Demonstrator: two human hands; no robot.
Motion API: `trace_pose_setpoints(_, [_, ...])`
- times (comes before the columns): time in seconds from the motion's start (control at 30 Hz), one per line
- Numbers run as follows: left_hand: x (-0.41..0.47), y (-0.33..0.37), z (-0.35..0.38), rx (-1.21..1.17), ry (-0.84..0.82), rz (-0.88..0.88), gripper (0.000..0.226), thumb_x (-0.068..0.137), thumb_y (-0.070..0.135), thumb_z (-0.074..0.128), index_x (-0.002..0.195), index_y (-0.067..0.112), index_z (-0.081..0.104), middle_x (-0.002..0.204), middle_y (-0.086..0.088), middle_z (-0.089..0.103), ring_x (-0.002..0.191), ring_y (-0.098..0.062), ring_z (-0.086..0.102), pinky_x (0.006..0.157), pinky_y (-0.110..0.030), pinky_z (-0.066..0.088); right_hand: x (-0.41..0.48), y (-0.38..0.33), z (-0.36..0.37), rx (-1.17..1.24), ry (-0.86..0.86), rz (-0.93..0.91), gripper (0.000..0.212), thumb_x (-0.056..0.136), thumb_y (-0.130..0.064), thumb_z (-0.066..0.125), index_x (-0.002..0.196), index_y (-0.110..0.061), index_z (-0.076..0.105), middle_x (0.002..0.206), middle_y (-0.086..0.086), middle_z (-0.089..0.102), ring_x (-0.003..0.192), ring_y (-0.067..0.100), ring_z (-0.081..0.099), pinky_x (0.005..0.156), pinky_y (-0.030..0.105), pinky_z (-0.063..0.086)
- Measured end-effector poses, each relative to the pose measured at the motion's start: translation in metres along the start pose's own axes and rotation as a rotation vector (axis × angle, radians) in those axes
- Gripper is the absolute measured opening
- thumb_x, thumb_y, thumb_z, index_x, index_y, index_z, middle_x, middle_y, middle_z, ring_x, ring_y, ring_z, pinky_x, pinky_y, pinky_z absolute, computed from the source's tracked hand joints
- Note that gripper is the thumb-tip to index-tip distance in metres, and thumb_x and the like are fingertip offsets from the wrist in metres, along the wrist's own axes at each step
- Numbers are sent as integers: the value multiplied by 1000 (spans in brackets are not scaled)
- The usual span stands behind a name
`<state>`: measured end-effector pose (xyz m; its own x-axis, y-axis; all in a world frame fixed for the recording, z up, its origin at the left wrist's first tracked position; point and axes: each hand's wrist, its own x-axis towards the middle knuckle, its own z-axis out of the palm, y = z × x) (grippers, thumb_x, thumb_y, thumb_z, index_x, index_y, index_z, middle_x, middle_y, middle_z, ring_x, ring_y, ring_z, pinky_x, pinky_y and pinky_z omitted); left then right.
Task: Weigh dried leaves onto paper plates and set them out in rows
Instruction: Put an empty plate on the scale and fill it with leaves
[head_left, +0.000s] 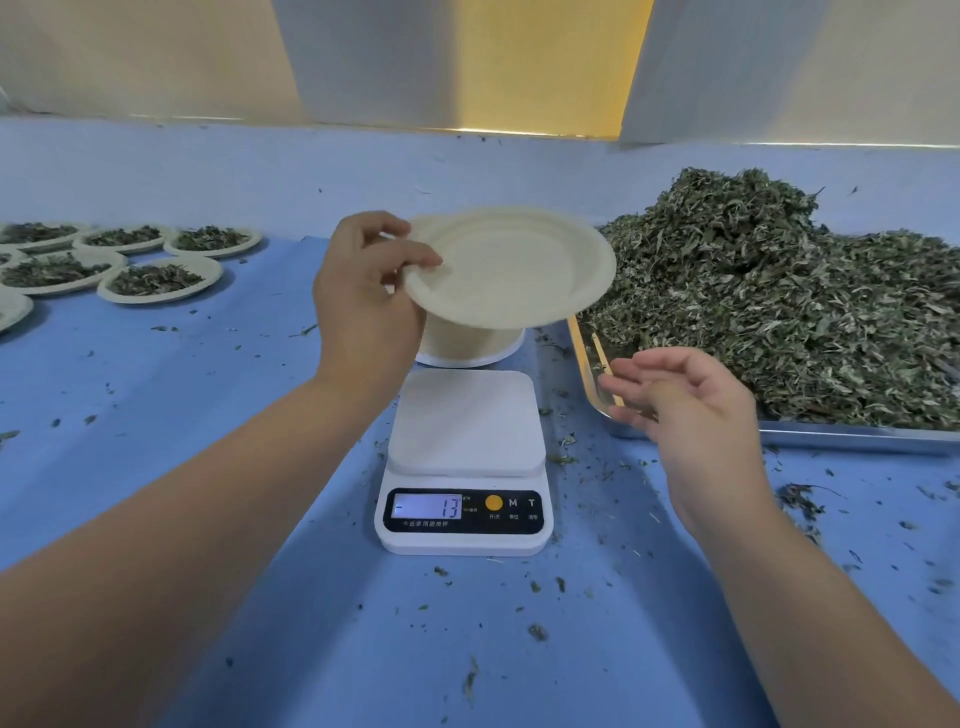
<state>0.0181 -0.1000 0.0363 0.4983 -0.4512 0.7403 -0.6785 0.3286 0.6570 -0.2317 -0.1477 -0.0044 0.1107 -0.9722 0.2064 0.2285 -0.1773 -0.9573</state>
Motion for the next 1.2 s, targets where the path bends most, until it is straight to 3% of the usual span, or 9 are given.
trace_pose_setpoints(0.23, [-54,-6,-40,-1,-178,37,36,83,-12,75,93,23,77,112,-3,61,98,11,57,82,-7,43,-5,-5,8,22,15,84,16,106,-11,43,106,-13,59,95,9,77,55,21,68,39,27,45])
trace_pose_setpoints(0.37, [-67,-20,-54,44,-187,54,39,84,-10,75,100,25,77,111,2,63,99,12,56,85,-6,43,-6,1,4,-76,10,75,20,109,-19,40,105,-19,60,85,6,77,38,14,39,36,19,26])
trace_pose_setpoints(0.47, [-67,-29,-56,34,-194,-1,44,84,-12,73,101,29,76,110,9,63,98,10,57,82,-7,44,-6,2,3,-44,-1,80,25,108,-17,40,103,-19,65,57,-1,50,40,13,26,38,18,22])
trace_pose_setpoints(0.53, [-66,-33,-57,47,-211,-36,44,85,-12,72,101,29,77,110,8,64,97,9,58,80,-7,44,-6,1,4,-35,-5,88,25,107,-15,42,102,-17,66,54,-4,36,41,12,22,38,18,21])
trace_pose_setpoints(0.77, [-62,-47,-59,190,-309,-144,25,94,9,71,112,24,77,116,15,66,102,-3,62,85,-17,50,-12,-9,6,-54,-86,229,17,86,-18,46,80,-11,60,55,-4,23,42,13,12,36,18,16])
trace_pose_setpoints(0.87, [-61,-51,-60,276,-332,-225,42,90,-2,63,122,24,71,118,18,60,103,-6,60,91,-23,49,-14,-15,6,-4,-171,320,32,89,-26,32,70,-11,53,54,-2,21,41,12,11,38,17,14])
trace_pose_setpoints(0.97, [-59,-52,-64,304,-339,-361,57,83,-10,55,126,25,68,120,16,61,98,6,56,83,-11,41,-17,-18,6,-3,-227,370,33,86,-24,26,64,-13,47,57,0,22,48,13,8,40,18,11])
trace_pose_setpoints(1.07, [-59,-50,-67,288,-316,-435,61,80,-11,50,124,28,68,102,26,56,90,26,50,73,-4,38,-19,-17,8,-50,-252,383,25,82,-17,25,62,-15,41,58,0,22,49,14,7,39,19,11])
trace_pose_setpoints(1.2, [-58,-49,-66,238,-305,-495,47,85,-4,57,116,29,69,109,11,67,105,2,61,87,-25,52,-20,-14,9,-56,-231,382,21,83,-11,27,66,-15,39,57,0,23,42,11,12,37,17,13])
